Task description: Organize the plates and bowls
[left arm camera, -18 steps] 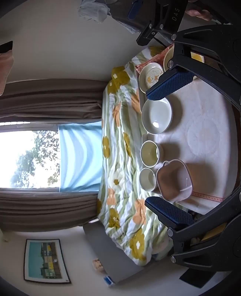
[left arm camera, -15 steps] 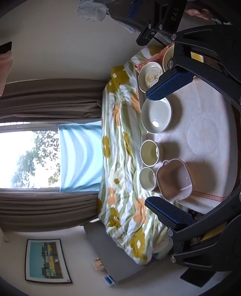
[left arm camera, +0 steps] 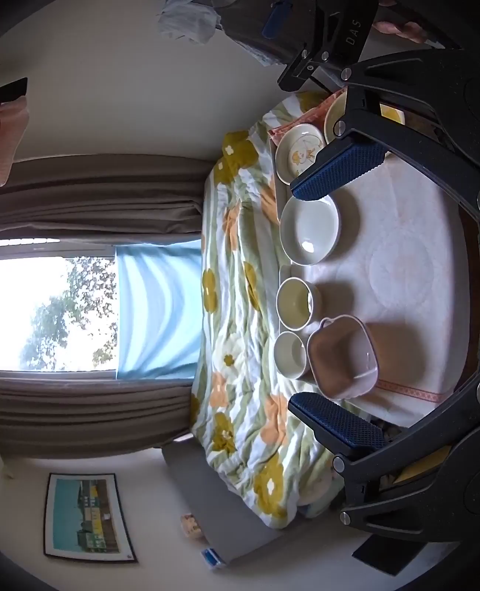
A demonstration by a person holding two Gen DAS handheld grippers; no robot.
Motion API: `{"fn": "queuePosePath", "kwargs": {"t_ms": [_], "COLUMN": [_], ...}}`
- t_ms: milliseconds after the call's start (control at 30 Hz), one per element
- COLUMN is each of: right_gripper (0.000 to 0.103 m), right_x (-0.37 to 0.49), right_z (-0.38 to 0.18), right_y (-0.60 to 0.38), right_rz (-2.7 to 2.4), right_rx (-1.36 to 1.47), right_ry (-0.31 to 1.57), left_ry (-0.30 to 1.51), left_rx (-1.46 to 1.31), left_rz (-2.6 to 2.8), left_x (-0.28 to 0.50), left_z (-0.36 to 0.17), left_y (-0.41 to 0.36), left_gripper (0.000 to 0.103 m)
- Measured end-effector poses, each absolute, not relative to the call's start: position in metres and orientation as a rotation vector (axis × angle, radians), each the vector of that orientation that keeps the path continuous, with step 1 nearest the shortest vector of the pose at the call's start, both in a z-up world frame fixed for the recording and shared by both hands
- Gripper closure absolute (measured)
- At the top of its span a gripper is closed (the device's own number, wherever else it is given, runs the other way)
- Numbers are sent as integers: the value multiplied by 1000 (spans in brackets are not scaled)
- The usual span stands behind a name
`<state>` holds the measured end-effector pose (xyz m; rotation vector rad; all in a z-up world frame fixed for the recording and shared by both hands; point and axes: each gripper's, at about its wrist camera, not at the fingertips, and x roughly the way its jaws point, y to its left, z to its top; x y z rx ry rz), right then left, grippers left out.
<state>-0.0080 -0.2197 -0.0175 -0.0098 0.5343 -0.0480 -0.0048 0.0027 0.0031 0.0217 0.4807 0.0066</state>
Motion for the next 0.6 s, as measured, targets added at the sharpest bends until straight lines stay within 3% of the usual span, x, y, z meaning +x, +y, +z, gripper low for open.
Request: {"fn": "queuePosePath", "kwargs": {"t_ms": [600], "right_gripper": [0], "right_x": [-10], "right_z": [-16], "right_y": [-214], "right_rz": [-31], "right_rx": [-6], "right_ry": [532], "left_ry": [506], "left_rx": [20], "left_rz": [14], "left_x": [-4], "left_z": [-4], "left_y": [3], "left_gripper": [0]}}
